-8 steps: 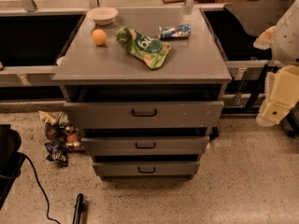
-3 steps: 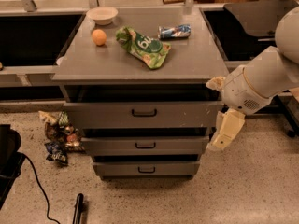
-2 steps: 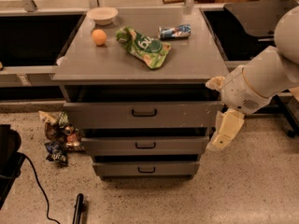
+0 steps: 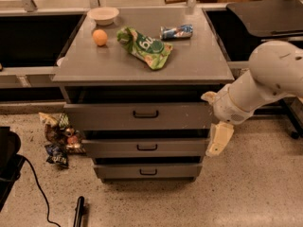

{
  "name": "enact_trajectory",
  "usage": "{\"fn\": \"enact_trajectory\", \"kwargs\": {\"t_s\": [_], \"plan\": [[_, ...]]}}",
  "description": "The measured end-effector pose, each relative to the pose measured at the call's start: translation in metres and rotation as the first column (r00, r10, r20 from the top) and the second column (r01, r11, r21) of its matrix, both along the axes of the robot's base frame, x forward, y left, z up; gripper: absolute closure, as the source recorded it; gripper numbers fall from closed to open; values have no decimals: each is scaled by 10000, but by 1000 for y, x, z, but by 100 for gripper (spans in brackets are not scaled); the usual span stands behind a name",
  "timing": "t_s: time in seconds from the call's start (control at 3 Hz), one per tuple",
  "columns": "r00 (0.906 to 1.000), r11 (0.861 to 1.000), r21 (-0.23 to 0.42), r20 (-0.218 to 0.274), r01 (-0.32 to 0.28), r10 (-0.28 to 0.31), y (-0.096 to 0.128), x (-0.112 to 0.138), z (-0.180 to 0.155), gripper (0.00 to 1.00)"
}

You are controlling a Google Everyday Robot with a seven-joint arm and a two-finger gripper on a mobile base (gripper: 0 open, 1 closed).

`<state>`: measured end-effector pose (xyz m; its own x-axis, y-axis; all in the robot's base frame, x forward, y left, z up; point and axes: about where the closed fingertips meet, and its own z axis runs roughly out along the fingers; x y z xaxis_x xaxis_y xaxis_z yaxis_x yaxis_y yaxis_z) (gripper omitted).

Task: Open top drawer

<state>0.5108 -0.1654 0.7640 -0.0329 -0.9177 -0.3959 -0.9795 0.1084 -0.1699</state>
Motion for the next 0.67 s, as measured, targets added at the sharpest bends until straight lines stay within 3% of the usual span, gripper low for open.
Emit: {"fn": "enact_trajectory", "kwargs": {"t_s": [0.67], "plan": [[9945, 9942, -676, 575, -841, 880, -11, 59, -55, 0]]}}
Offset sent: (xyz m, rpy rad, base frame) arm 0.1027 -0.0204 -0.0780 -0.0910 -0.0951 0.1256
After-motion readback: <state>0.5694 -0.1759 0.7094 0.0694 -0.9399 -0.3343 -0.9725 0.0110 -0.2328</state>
